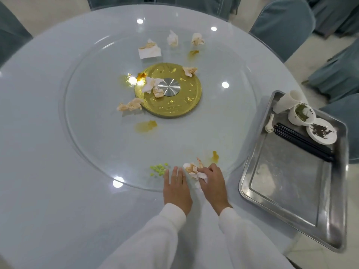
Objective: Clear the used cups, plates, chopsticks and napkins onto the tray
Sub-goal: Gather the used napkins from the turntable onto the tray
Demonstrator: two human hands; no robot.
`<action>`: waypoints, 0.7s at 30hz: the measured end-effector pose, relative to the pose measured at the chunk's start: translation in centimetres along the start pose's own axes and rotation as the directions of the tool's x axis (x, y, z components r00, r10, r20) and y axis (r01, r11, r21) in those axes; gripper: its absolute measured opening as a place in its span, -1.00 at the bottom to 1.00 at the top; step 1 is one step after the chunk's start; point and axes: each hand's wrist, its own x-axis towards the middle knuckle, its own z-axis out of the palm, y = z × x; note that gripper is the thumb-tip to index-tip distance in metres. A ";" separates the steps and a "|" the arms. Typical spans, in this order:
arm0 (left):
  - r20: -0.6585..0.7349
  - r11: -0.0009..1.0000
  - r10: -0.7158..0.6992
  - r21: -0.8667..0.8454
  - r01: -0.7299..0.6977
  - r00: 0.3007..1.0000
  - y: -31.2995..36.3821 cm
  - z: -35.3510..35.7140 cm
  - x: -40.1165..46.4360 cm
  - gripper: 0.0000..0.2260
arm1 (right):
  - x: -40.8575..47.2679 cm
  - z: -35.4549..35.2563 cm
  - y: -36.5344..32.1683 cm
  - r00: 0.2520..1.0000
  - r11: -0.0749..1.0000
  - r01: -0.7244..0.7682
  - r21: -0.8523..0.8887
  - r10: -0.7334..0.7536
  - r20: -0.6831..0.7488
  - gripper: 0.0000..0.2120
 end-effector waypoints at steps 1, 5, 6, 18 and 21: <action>-0.005 1.000 -0.011 0.023 0.011 1.000 0.2 0.2 0.0 -0.37 | 0.4 0.0 0.2 1.000 1.000 0.021 -0.017 -0.021 -0.001 -0.77; -0.039 1.000 -0.021 0.015 0.022 0.999 0.3 1.3 0.2 -0.39 | 2.0 -0.8 1.6 0.998 0.994 0.063 -0.086 -0.064 -0.010 -0.76; -0.055 1.000 -0.022 -0.001 0.022 0.998 0.2 1.4 0.4 -0.39 | 2.6 -1.1 2.0 0.998 0.994 0.062 -0.092 -0.065 -0.026 -0.76; -0.044 0.995 0.037 -0.089 -0.040 0.998 -1.0 1.6 1.0 -0.35 | 14.3 -6.5 8.0 0.954 0.940 -0.273 -0.207 0.236 -0.187 -0.77; -0.011 0.986 0.019 -0.167 -0.021 1.000 -1.9 2.1 1.0 -0.29 | 12.6 -5.5 7.2 0.946 0.941 -0.282 -0.187 0.241 -0.218 -0.79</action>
